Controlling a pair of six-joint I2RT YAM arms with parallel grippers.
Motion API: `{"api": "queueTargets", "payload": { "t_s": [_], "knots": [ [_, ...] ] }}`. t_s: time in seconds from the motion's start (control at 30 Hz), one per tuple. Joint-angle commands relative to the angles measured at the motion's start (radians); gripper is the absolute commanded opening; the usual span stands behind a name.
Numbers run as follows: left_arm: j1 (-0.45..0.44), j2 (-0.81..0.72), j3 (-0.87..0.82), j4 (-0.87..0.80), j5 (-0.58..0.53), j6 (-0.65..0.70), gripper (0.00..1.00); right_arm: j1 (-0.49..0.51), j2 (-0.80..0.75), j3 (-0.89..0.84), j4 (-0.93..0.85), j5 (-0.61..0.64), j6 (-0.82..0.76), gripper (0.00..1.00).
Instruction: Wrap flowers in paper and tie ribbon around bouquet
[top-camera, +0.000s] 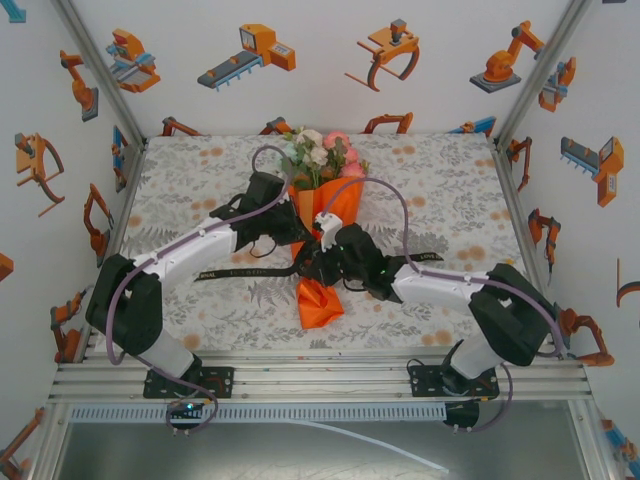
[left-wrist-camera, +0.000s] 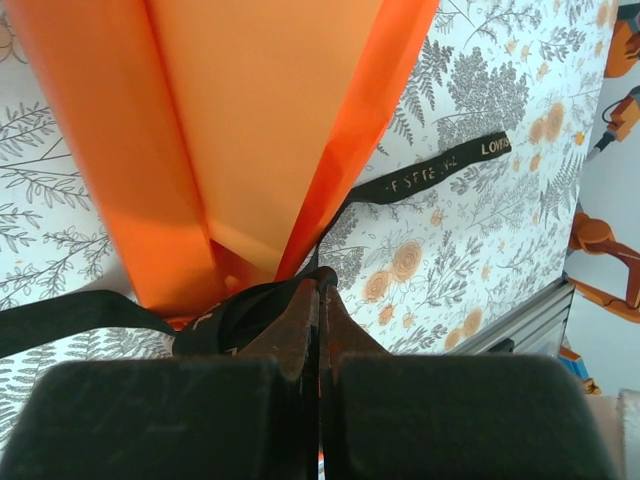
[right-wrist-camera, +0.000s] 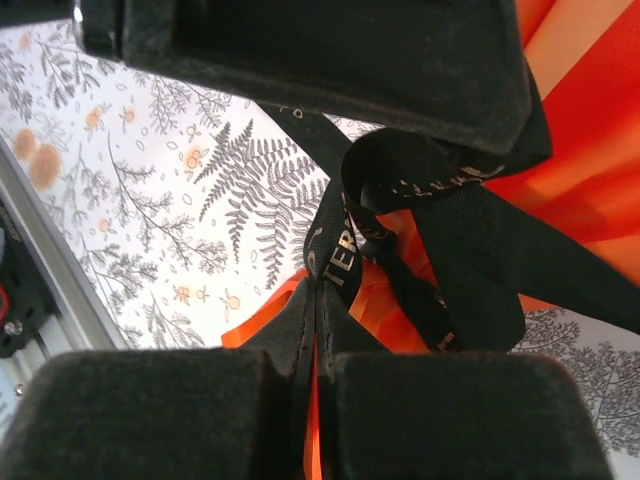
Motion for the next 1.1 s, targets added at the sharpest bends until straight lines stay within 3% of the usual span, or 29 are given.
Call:
{"api": "queueTargets", "payload": {
  "t_s": [0.0,0.27,0.47,0.6,0.73,0.9,1.07],
  "knots": [
    [0.029,-0.056,-0.018,-0.003,-0.021,-0.003,0.00,0.003,-0.076,0.007,0.013,0.025,-0.045,0.00],
    [0.090,-0.123,-0.075,-0.008,-0.033,-0.001,0.00,-0.015,-0.182,0.013,-0.083,0.079,-0.128,0.00],
    [0.091,-0.129,-0.094,0.014,-0.012,-0.010,0.00,-0.024,-0.090,0.022,-0.054,0.073,-0.127,0.00],
    [0.091,-0.132,-0.099,0.018,-0.006,-0.010,0.00,-0.024,-0.032,0.034,0.004,0.083,-0.126,0.07],
    [0.092,-0.134,-0.097,0.014,-0.008,-0.007,0.00,-0.024,0.007,0.059,-0.017,0.092,-0.109,0.08],
    [0.091,-0.135,-0.102,0.022,-0.008,-0.008,0.00,-0.024,-0.003,0.066,-0.075,0.161,-0.108,0.24],
    [0.093,-0.135,-0.103,0.026,-0.011,-0.012,0.00,-0.024,0.006,0.063,-0.093,0.186,-0.108,0.29]
  ]
}}
